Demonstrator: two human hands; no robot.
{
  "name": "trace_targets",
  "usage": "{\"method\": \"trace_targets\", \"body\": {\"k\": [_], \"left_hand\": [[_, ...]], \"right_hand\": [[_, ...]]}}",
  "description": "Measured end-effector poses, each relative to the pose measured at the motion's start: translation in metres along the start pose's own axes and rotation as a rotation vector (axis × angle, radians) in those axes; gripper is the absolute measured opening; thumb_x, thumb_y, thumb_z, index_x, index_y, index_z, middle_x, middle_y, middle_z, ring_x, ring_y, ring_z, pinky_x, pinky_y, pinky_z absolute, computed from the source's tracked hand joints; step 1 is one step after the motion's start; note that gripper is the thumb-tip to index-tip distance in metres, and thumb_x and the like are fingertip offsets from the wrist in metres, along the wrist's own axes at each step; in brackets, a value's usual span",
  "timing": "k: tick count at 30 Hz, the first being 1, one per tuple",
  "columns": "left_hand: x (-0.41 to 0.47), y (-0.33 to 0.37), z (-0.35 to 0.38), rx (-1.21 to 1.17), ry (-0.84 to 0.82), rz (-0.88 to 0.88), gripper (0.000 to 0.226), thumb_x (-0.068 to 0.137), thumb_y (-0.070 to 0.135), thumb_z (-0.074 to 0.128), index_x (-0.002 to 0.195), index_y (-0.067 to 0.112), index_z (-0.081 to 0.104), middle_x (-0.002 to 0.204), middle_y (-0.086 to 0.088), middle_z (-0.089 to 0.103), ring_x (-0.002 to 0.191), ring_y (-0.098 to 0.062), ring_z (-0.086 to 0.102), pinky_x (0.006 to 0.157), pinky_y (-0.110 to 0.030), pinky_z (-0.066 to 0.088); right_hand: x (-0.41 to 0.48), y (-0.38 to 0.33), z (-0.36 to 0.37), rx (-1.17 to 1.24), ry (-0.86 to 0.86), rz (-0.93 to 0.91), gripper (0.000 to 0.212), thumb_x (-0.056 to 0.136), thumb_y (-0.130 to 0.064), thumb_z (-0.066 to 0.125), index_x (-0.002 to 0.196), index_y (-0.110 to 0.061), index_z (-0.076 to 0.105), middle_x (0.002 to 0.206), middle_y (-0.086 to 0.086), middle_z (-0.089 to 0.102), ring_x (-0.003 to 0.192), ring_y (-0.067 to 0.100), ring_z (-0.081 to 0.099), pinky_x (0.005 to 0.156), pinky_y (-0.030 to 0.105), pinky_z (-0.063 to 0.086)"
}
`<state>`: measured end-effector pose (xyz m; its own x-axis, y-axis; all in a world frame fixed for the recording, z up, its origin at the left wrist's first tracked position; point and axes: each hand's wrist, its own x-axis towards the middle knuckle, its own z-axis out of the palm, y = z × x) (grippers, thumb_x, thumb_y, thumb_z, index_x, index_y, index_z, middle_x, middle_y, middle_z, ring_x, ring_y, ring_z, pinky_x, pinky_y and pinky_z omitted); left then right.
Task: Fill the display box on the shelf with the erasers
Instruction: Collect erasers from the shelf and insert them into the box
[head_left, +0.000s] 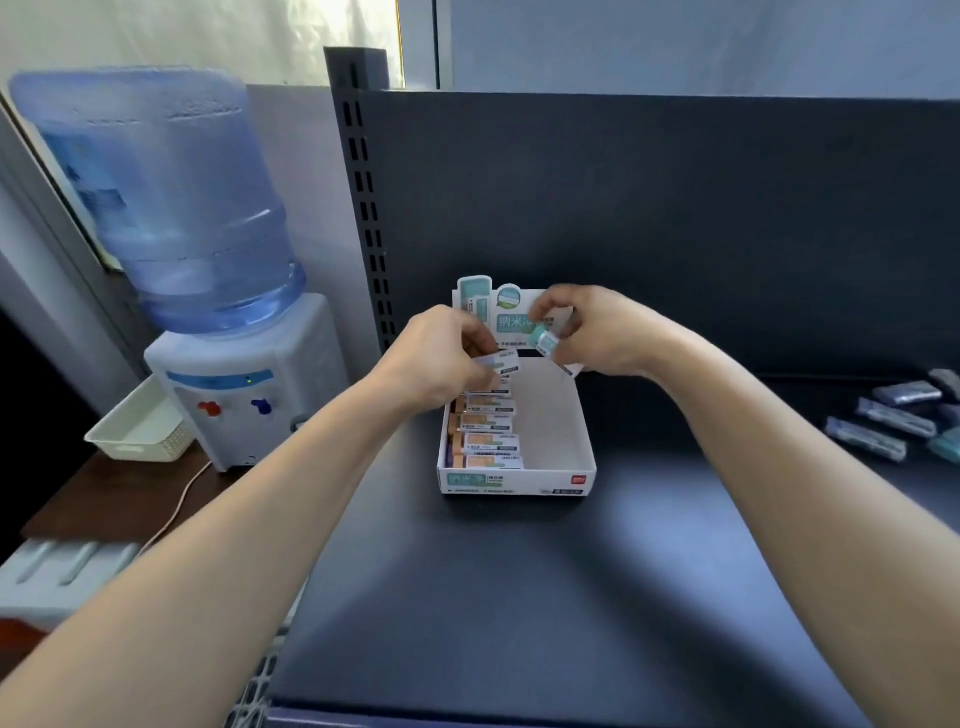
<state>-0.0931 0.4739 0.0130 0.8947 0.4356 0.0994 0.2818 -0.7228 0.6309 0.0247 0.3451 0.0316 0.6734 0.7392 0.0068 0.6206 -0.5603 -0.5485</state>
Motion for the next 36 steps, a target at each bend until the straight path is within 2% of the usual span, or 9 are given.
{"method": "trace_targets", "body": {"k": [3, 8, 13, 17, 19, 21, 24, 27, 36], "left_hand": [[0.001, -0.001, 0.0, 0.0, 0.012, -0.017, 0.024, 0.076, 0.015, 0.075, 0.099, 0.013, 0.07, 0.093, 0.004, 0.066, 0.081, -0.012, 0.063, 0.062, -0.016, 0.045], [0.003, -0.004, 0.003, -0.005, 0.045, -0.052, 0.024, 0.075, 0.016, 0.075, 0.099, 0.014, 0.071, 0.094, 0.003, 0.069, 0.082, -0.012, 0.064, 0.063, -0.017, 0.046], [0.001, -0.004, 0.009, -0.023, 0.055, -0.078, 0.025, 0.076, 0.015, 0.073, 0.102, 0.014, 0.07, 0.095, 0.005, 0.066, 0.08, -0.008, 0.062, 0.061, -0.014, 0.044], [0.0, 0.001, 0.01, -0.005, 0.081, -0.067, 0.025, 0.076, 0.015, 0.073, 0.101, 0.014, 0.071, 0.093, 0.005, 0.066, 0.077, -0.008, 0.061, 0.06, -0.014, 0.044], [-0.001, 0.003, 0.012, 0.022, 0.089, -0.064, 0.024, 0.075, 0.017, 0.074, 0.099, 0.014, 0.071, 0.092, 0.003, 0.066, 0.079, -0.011, 0.062, 0.06, -0.015, 0.045], [-0.002, 0.004, 0.013, 0.045, 0.091, -0.059, 0.024, 0.075, 0.017, 0.074, 0.099, 0.013, 0.07, 0.092, 0.003, 0.065, 0.08, -0.012, 0.061, 0.059, -0.015, 0.044], [-0.003, 0.006, 0.014, 0.062, 0.08, -0.052, 0.029, 0.076, 0.016, 0.072, 0.105, 0.012, 0.069, 0.097, 0.002, 0.063, 0.084, -0.013, 0.059, 0.064, -0.019, 0.044], [-0.003, 0.006, 0.014, 0.061, 0.057, -0.061, 0.031, 0.078, 0.013, 0.07, 0.108, 0.011, 0.068, 0.098, 0.002, 0.062, 0.086, -0.013, 0.059, 0.069, -0.023, 0.045], [0.002, -0.002, 0.013, 0.052, 0.057, -0.026, 0.023, 0.072, 0.009, 0.076, 0.091, 0.018, 0.066, 0.09, 0.003, 0.06, 0.079, -0.012, 0.055, 0.055, -0.014, 0.038]], "right_hand": [[0.001, -0.003, -0.001, 0.038, -0.022, -0.016, 0.04, 0.081, 0.003, 0.056, 0.109, -0.024, 0.065, 0.088, -0.007, 0.055, 0.078, 0.015, 0.056, 0.061, 0.022, 0.048], [0.009, 0.003, 0.005, 0.084, -0.001, 0.011, 0.017, 0.076, -0.002, 0.067, 0.08, -0.017, 0.061, 0.077, -0.004, 0.059, 0.071, 0.016, 0.059, 0.065, 0.029, 0.054], [0.012, 0.009, 0.012, 0.201, -0.004, 0.048, 0.025, 0.08, 0.006, 0.063, 0.071, -0.017, 0.058, 0.089, 0.006, 0.059, 0.075, 0.023, 0.064, 0.066, 0.032, 0.06], [0.01, 0.01, 0.012, 0.116, 0.009, 0.019, 0.024, 0.076, 0.006, 0.067, 0.076, -0.018, 0.065, 0.09, 0.001, 0.056, 0.076, 0.015, 0.06, 0.064, 0.025, 0.056], [0.008, 0.01, 0.012, 0.002, 0.021, -0.001, 0.026, 0.075, 0.003, 0.068, 0.084, -0.021, 0.068, 0.089, -0.003, 0.054, 0.068, 0.007, 0.051, 0.053, 0.015, 0.041], [0.007, 0.011, 0.014, -0.045, 0.033, -0.011, 0.025, 0.076, 0.0, 0.07, 0.092, -0.019, 0.072, 0.091, -0.003, 0.054, 0.072, 0.01, 0.052, 0.051, 0.014, 0.036], [0.006, 0.012, 0.015, -0.084, 0.074, -0.041, 0.026, 0.076, -0.007, 0.073, 0.101, -0.014, 0.073, 0.092, -0.002, 0.055, 0.081, 0.014, 0.054, 0.065, 0.021, 0.041], [0.006, 0.012, 0.017, -0.1, 0.075, -0.05, 0.027, 0.075, -0.01, 0.075, 0.102, -0.013, 0.072, 0.092, -0.002, 0.056, 0.083, 0.015, 0.055, 0.069, 0.024, 0.041], [0.003, 0.013, 0.021, -0.251, 0.113, 0.01, 0.021, 0.081, -0.011, 0.067, 0.102, -0.01, 0.069, 0.107, 0.011, 0.062, 0.093, 0.031, 0.062, 0.077, 0.035, 0.055]]}}
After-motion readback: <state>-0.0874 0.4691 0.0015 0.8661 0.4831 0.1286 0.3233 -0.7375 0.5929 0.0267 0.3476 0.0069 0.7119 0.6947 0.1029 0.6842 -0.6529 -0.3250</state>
